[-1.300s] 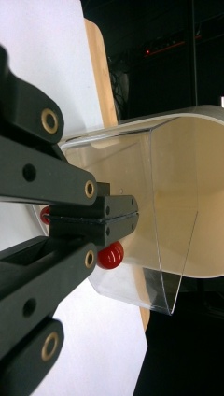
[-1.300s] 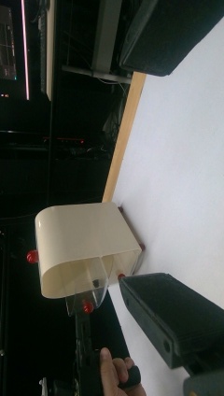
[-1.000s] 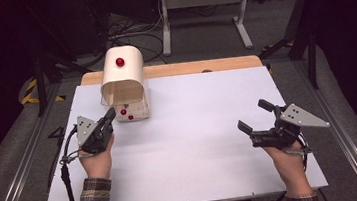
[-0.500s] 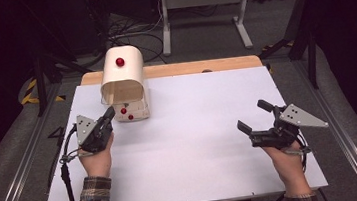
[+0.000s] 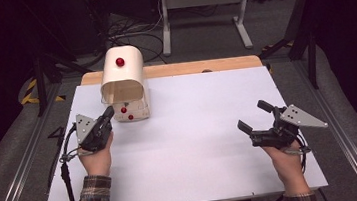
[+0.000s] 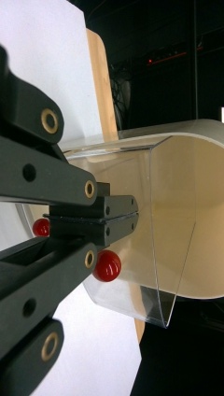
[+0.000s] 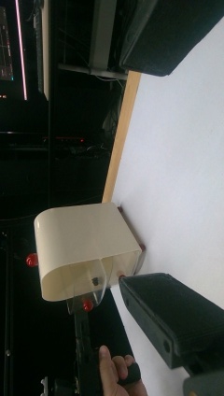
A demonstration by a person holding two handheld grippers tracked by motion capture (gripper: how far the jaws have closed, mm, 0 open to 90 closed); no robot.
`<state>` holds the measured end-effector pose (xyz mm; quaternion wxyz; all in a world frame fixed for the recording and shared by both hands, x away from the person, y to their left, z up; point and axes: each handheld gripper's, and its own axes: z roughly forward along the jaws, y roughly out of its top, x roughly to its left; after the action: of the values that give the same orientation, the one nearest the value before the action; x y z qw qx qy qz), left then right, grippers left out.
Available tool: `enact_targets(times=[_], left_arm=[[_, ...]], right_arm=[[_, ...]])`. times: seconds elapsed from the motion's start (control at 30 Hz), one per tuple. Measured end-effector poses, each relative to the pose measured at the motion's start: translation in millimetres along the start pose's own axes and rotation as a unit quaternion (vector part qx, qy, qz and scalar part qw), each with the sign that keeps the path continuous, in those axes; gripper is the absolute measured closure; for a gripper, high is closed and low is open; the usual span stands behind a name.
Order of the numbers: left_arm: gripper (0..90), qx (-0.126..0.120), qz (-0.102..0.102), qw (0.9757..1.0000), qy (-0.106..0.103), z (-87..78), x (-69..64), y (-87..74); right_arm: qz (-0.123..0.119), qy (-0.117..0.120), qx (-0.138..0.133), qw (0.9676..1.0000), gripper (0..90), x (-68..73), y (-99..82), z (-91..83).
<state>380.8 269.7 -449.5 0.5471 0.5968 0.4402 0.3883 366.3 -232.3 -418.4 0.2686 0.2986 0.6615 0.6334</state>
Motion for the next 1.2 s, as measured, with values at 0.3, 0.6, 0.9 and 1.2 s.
enact_targets(times=[0.3,0.6,0.9,1.2], left_arm=[[90.0,0.002,0.001,1.0000,0.002,2.4,0.5,1.0],[90.0,0.003,0.001,1.0000,0.004,4.1,1.1,1.9],[90.0,0.005,-0.001,1.0000,0.004,6.6,1.8,2.4],[90.0,0.007,0.000,1.0000,0.006,9.1,2.3,2.0]], right_arm=[[-0.001,0.000,0.005,1.0000,0.1,0.0,-2.3,2.0],[-0.002,0.001,0.004,1.0000,0.1,-0.3,-2.3,1.7],[-0.001,0.001,0.004,1.0000,0.1,0.2,-2.1,1.8],[-0.001,0.001,0.004,1.0000,0.1,0.0,-2.0,1.8]])
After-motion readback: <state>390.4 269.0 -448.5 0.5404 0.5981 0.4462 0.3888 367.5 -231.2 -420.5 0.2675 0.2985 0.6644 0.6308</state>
